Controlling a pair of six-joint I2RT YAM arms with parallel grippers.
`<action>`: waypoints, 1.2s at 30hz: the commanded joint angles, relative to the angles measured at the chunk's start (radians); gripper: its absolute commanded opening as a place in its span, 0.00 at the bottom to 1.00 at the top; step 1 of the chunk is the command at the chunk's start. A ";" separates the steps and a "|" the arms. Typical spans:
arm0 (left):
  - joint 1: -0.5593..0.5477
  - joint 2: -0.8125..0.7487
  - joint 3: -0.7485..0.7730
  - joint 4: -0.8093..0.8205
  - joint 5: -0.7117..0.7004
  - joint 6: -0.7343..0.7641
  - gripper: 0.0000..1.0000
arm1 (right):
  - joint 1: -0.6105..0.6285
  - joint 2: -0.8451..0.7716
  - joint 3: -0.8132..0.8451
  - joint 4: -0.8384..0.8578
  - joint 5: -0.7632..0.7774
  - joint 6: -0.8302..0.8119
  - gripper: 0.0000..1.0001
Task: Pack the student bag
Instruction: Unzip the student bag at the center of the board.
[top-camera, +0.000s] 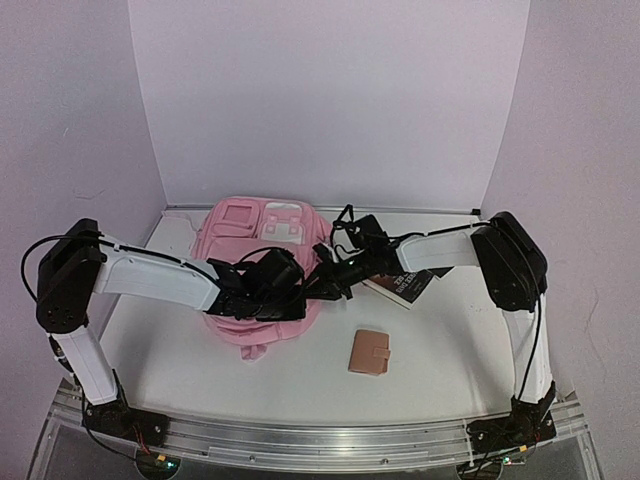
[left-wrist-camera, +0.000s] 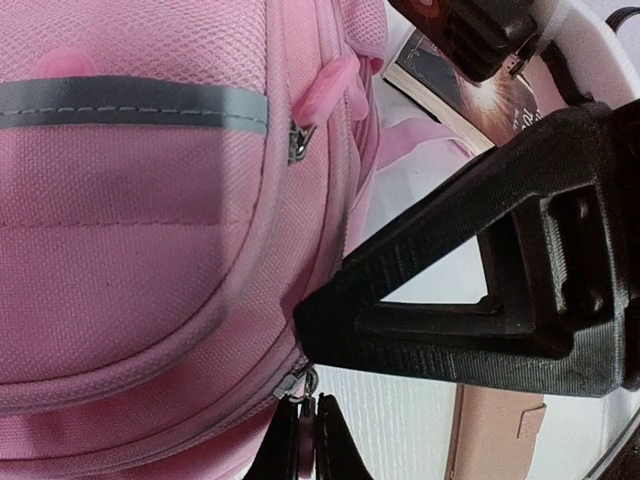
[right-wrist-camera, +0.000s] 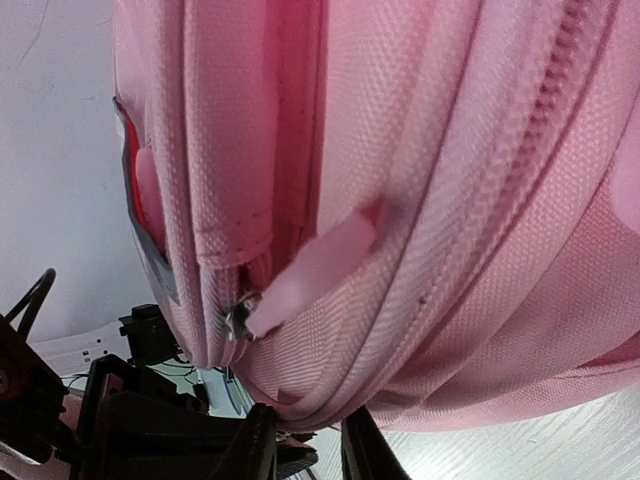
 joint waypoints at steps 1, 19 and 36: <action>-0.006 -0.034 0.014 0.035 0.018 -0.005 0.00 | -0.035 0.001 0.028 0.023 0.056 0.004 0.05; -0.037 -0.282 -0.197 -0.196 -0.062 -0.146 0.00 | -0.146 0.043 0.208 -0.200 0.185 -0.209 0.00; -0.028 -0.079 0.068 -0.080 0.004 0.033 0.00 | -0.124 -0.170 0.053 -0.247 0.001 -0.176 0.53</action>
